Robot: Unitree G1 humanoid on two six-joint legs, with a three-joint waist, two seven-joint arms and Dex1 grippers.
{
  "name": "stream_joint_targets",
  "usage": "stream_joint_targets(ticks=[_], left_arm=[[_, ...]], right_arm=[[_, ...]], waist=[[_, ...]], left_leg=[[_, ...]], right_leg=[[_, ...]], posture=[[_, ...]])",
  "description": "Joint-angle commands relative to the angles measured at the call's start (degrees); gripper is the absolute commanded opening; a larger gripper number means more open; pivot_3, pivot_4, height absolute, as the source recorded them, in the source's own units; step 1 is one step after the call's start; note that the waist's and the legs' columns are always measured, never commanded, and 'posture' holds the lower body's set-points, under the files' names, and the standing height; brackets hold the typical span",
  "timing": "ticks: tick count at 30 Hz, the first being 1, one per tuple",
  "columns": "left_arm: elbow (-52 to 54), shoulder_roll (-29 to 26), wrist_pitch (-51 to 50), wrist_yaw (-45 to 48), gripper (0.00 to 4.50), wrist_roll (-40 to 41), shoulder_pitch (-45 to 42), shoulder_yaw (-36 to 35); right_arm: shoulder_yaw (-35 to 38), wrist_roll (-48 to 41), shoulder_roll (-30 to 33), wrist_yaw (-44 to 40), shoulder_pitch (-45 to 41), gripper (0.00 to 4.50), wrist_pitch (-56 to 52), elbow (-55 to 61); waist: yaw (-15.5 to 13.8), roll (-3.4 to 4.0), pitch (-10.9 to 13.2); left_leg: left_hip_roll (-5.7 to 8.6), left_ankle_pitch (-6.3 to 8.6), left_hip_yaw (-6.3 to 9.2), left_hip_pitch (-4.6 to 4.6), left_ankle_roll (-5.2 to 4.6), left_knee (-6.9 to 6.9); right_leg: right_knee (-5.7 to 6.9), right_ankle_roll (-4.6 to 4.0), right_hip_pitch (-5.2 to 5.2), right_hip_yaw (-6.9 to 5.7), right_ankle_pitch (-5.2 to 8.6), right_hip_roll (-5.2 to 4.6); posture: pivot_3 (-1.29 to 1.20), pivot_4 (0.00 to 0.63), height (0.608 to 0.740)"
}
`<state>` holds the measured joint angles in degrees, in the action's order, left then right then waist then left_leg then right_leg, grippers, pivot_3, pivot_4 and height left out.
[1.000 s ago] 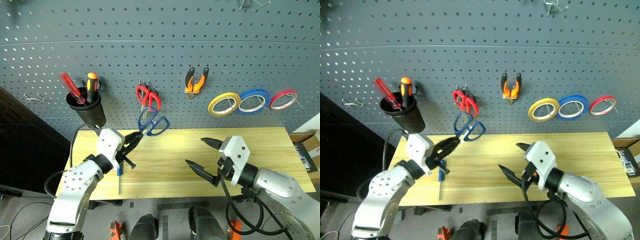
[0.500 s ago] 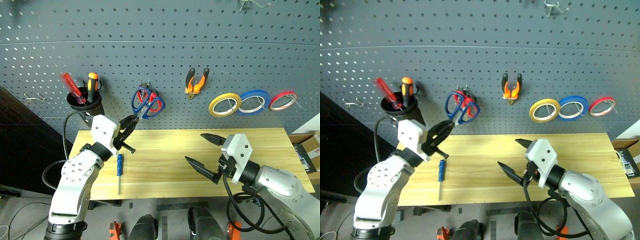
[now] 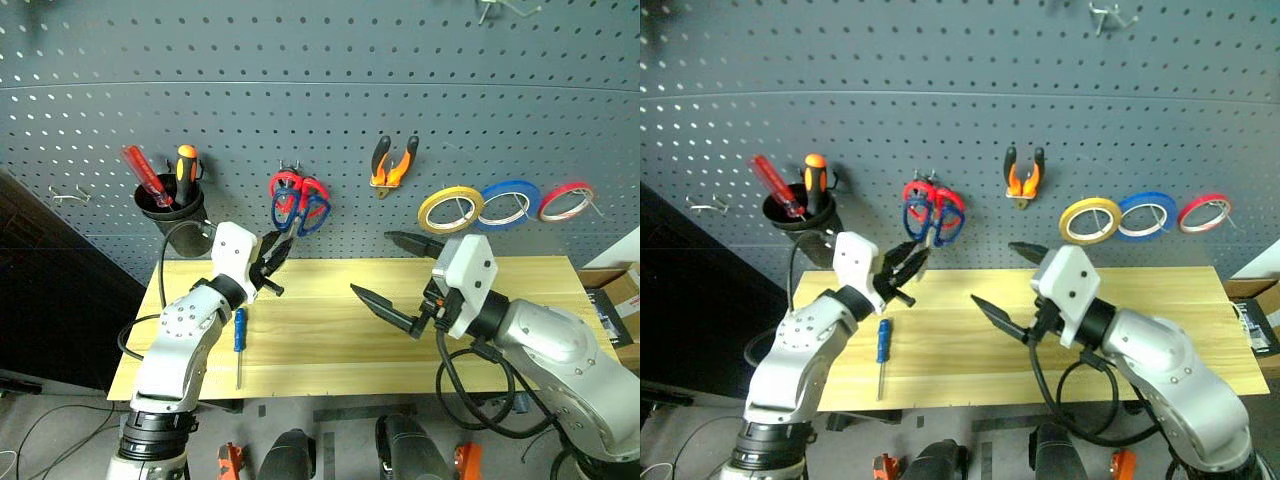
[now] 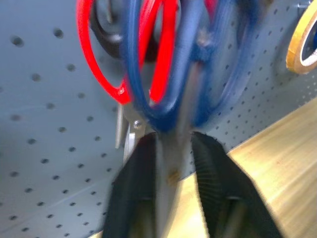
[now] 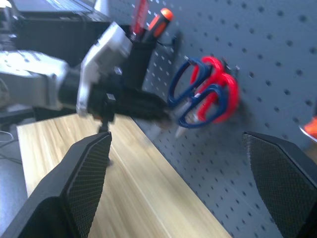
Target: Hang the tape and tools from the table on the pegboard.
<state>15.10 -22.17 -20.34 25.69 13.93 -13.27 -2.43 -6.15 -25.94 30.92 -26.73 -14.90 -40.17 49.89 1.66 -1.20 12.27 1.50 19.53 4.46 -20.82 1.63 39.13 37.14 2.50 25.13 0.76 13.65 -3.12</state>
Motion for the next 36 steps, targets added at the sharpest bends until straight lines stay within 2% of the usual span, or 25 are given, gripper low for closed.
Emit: stream_joint_targets(ticks=[1, 8, 13, 16, 23, 30, 34, 36], left_arm=[[1.9, 0.5, -0.1, 0.3, 2.42, 0.8, -0.4, 0.3], [4.5, -1.6, -8.9, -1.7, 4.47, 0.2, 8.2, -1.3], [2.9, -3.8, -21.3, -6.1, 4.47, 0.0, 13.0, -5.7], [0.1, -4.9, -31.4, -9.0, 4.47, -0.9, 11.8, -6.2], [-7.1, -4.0, -41.3, -11.8, 4.47, -2.2, 7.3, -3.7], [-17.3, -1.8, -41.3, -12.9, 4.47, -3.2, 1.4, -2.7], [-21.1, -1.7, -36.7, -13.3, 4.47, -4.4, -0.2, -2.6], [-22.6, -1.6, -34.4, -13.2, 4.08, -4.9, -0.7, -2.5]], right_arm=[[-0.9, 0.1, -0.6, 0.9, -0.9, 4.5, -0.4, 1.0], [-2.4, -0.8, -1.0, 3.3, 1.3, 4.5, -5.2, 2.1], [-3.1, -4.1, -3.4, 7.4, 3.3, 4.5, -16.1, 2.4], [-2.4, -6.7, -4.9, 8.4, 2.4, 4.5, -21.0, 1.7], [-1.7, -9.6, -5.3, 8.3, -0.1, 4.5, -26.3, 1.2], [-4.0, -10.7, -4.1, 7.7, -2.1, 4.5, -27.9, 2.3], [-4.3, -10.4, -3.7, 8.1, -2.2, 4.5, -27.9, 2.4], [-4.4, -10.3, -3.6, 8.2, -2.2, 4.5, -27.8, 2.3]], waist=[[0.0, -0.01, 0.0], [0.3, 0.0, -0.1], [0.0, 0.0, -0.1], [-0.1, -0.01, -0.1], [-0.2, -0.02, -0.1], [0.0, -0.02, -0.1], [0.0, -0.02, -0.1], [0.0, -0.03, -0.1]], left_leg=[[0.0, 0.0, 0.0, 0.0, 0.0, 0.0], [-0.05, 0.0, -0.05, 0.02, 0.0, -0.02], [-0.08, 0.0, 0.01, 0.02, 0.0, -0.01], [-0.03, 0.0, 0.05, 0.05, -0.03, 0.15], [0.14, 0.1, 0.14, 0.02, -0.2, 0.77], [0.1, 0.08, 0.14, 0.06, -0.17, 0.8], [0.13, 0.01, 0.12, 0.05, -0.04, 0.79], [0.12, 0.01, 0.13, 0.04, -0.04, 0.79]], right_leg=[[0.0, 0.0, 0.0, 0.0, 0.0, -0.01], [0.03, 0.0, 0.03, 0.08, 0.0, -0.04], [0.12, -0.01, 0.05, 0.06, 0.0, -0.03], [0.23, -0.03, -0.03, 0.01, -0.01, 0.03], [0.74, -0.01, -0.06, 0.0, -0.01, 0.02], [0.88, -0.03, -0.03, 0.02, -0.01, 0.03], [0.84, -0.02, -0.01, 0.05, -0.01, -0.04], [0.82, -0.02, 0.0, 0.05, -0.01, -0.06]], posture=[[-0.03, 0.189, 0.74], [-0.02, 0.202, 0.74], [0.0, 0.208, 0.74], [0.0, 0.209, 0.74], [0.01, 0.209, 0.74], [-0.02, 0.213, 0.74], [-0.03, 0.207, 0.74], [-0.04, 0.202, 0.74]])
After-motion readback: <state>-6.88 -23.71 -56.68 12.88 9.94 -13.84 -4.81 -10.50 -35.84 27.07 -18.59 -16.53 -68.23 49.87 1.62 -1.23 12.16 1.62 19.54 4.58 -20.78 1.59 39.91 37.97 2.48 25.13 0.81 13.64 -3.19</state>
